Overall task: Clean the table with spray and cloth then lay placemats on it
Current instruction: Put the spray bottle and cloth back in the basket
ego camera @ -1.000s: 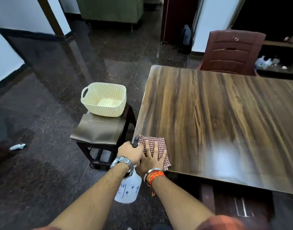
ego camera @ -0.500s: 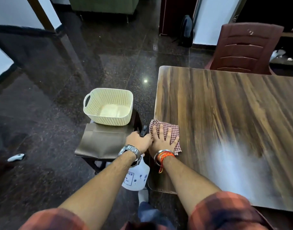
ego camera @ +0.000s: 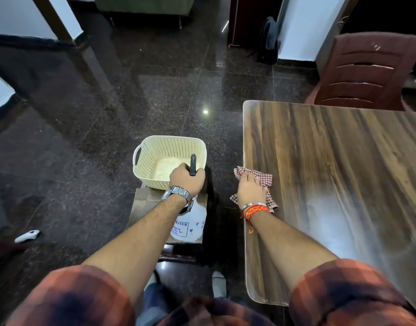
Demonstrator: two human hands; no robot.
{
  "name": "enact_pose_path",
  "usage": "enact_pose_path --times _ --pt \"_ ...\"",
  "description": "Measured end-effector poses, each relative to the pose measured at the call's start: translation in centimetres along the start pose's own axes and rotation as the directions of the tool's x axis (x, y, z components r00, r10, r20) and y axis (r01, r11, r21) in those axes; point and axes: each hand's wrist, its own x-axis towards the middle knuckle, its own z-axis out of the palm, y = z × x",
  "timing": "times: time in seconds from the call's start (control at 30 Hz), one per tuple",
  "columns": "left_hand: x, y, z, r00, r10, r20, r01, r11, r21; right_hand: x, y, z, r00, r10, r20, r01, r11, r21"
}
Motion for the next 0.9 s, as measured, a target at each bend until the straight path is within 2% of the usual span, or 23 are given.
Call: enact_pose_path --times 0.13,0.33,0.5,0.63,0.9 --pt "3.0 -1.5 -2.7 0.996 0.082 0.026 -0.082 0.996 0.017 0.6 -5.0 -1.2 0.994 -0.068 -0.086 0.078 0.989 0.128" --pt "8.1 -3.7 -8.1 0.976 0.207 0.074 -0.211 0.976 0.058 0.8 -14.7 -1.2 0.985 -0.02 -0.174 0.073 0.949 0.308" --pt "12.3 -4.8 -11.5 0.936 0.324 0.138 -0.342 0.93 0.135 1.3 -20.1 -0.5 0.973 0.087 -0.213 0.016 0.898 0.439" --pt "15.6 -5.9 -12.0 0.929 0.327 0.175 -0.351 0.928 0.126 2.0 -22.3 -0.4 0.956 0.131 -0.261 0.022 0.859 0.512" --pt "21.2 -6.9 -11.3 0.935 0.326 0.142 -0.335 0.941 0.046 7.8 -23.7 1.5 0.977 0.078 -0.196 0.03 0.87 0.492"
